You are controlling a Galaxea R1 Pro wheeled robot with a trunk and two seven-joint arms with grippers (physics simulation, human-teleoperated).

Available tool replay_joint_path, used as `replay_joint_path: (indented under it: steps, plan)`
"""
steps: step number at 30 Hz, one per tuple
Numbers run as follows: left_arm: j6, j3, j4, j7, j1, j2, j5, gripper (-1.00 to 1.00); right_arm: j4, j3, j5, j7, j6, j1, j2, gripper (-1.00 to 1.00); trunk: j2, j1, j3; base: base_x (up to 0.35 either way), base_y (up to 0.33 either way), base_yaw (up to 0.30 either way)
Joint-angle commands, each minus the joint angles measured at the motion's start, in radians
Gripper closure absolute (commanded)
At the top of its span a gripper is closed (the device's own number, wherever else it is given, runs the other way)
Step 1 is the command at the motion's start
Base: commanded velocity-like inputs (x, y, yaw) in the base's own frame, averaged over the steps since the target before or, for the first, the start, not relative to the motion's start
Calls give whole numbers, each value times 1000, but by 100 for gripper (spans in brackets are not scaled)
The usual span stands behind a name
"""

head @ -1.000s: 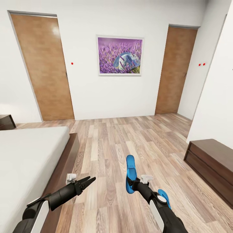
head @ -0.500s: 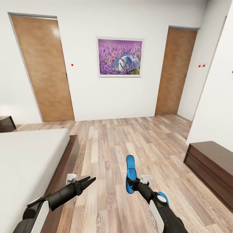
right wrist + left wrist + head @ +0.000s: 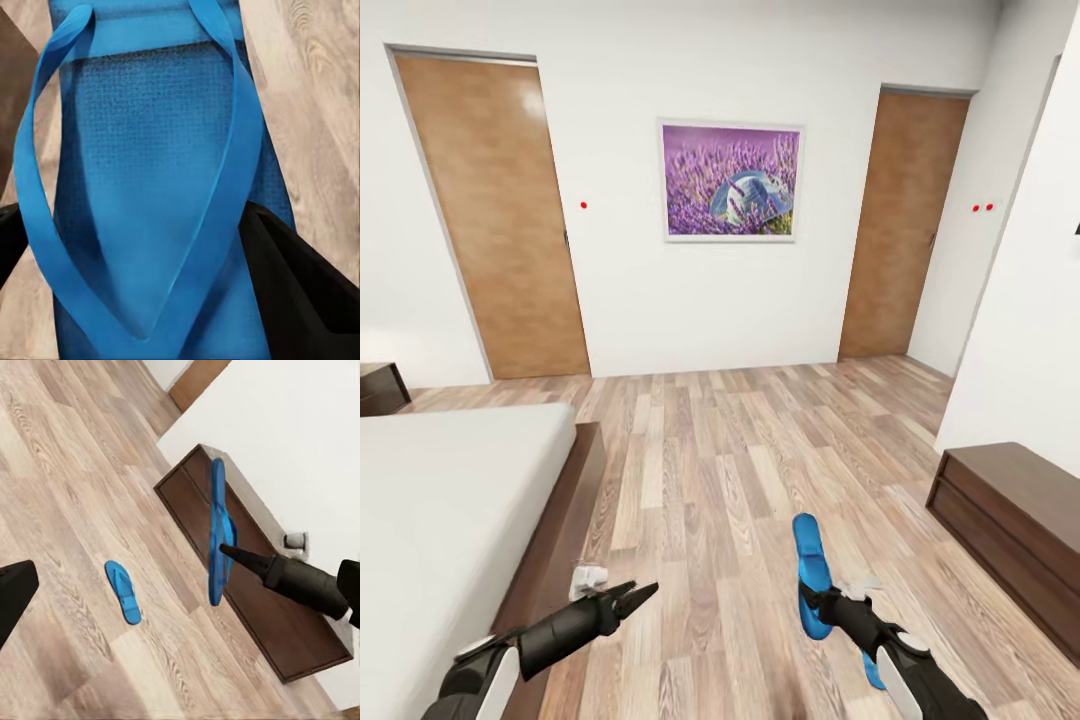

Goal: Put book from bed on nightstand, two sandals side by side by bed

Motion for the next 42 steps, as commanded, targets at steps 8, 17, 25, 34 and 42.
replay_joint_path:
  steps: [8,17,25,34,42]
  plan:
    - [-264,1,328,-2,-1,-1,-123,-100,245,-1,-144,196,-7,-1,-102,100,56,-31,24,0,0,0]
    - [-351,-5,413,-1,-1,-2,-139,-100,383,-1,-155,383,-10,-1,-158,100,119,-66,53,0,0,0]
    - [-392,-7,451,-1,-1,-5,-212,-100,424,-1,-155,620,-8,-1,-208,100,175,-96,78,0,0,0]
    - [-397,-7,459,3,-1,-6,-224,-100,429,0,-154,648,-15,0,-221,100,238,-131,106,0,0,0]
    - [-397,-5,474,8,-1,-6,-225,-100,430,-1,-154,650,-16,0,-228,100,245,-135,109,0,0,0]
